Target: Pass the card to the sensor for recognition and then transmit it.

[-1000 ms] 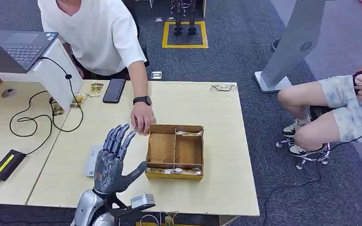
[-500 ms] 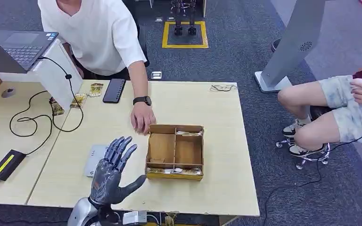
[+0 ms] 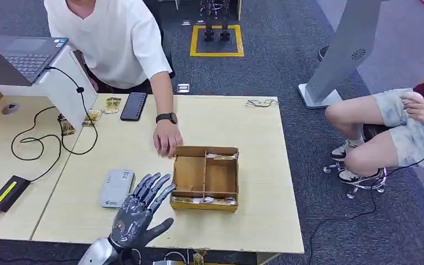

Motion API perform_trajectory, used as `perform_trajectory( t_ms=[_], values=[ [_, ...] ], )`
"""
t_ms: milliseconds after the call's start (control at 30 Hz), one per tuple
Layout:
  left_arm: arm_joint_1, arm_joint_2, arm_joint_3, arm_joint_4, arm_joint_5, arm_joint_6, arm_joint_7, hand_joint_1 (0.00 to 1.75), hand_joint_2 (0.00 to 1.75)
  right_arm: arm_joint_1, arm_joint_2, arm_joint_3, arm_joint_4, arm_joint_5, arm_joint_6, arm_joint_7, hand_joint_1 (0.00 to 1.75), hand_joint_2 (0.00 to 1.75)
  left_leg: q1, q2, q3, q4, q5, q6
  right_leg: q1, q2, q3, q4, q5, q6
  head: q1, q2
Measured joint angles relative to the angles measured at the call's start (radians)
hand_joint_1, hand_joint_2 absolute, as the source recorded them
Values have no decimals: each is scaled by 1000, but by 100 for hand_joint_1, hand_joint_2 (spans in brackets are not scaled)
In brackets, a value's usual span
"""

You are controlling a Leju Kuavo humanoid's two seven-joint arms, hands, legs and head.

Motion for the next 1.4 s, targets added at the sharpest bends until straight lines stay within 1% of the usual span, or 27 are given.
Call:
perform_trajectory(
  t_ms=[133, 200, 300, 367, 800, 900, 1133, 1300, 1400],
  values=[
    [-3, 2, -12, 11, -27, -12, 19, 0, 175, 0, 0, 0, 0, 6, 0, -3, 0, 175, 0, 0, 0, 0, 0, 0, 0, 0, 0, 0, 0, 0, 0, 0],
    [-8, 2, -18, 19, -56, -14, 45, 0, 175, 0, 0, 0, 0, 6, 0, -3, 0, 175, 0, 0, 0, 0, 0, 0, 0, 0, 0, 0, 0, 0, 0, 0],
    [-18, 0, -30, 36, -139, -21, 112, 0, 175, -1, 0, 0, 0, 8, 0, -3, 0, 175, 0, 0, 0, 0, 0, 0, 0, 0, 0, 0, 0, 0, 0, 0],
    [-26, -1, -37, 50, -175, -26, 141, 0, 175, -1, 0, 0, 0, 8, 2, -3, 0, 175, 0, 0, 0, 0, 0, 0, 0, 0, 0, 0, 0, 0, 0, 0],
    [-41, -1, -51, 83, -193, -26, 154, 0, 175, -1, 0, 0, 0, 8, 2, -3, 0, 175, 0, 0, 0, 0, 0, 0, 0, 0, 0, 0, 0, 0, 0, 0],
    [-48, -1, -56, 91, -234, -32, 182, 0, 175, -1, 0, 0, 0, 13, 2, -2, 0, 175, 0, 0, 0, 0, 0, 0, 0, 0, 0, 0, 0, 0, 0, 0],
    [-84, -17, -79, 129, -276, -97, 255, 0, 175, -2, 0, 0, 0, 19, 3, 8, 0, 175, 0, 0, 0, 0, 0, 0, 0, 0, 0, 0, 0, 0, 0, 0],
    [-104, -35, -83, 154, -296, -154, 345, 0, 175, -2, 0, 0, -1, 17, 3, 19, 0, 175, 0, 0, 0, 0, 0, 0, 0, 0, 0, 0, 0, 0, 0, 0],
    [-109, -52, -83, 163, -303, -188, 390, 0, 175, -2, 0, 0, -2, 9, 3, 25, 0, 175, 0, 0, 0, 0, 0, 0, 0, 0, 0, 0, 0, 0, 0, 0]
  ],
)
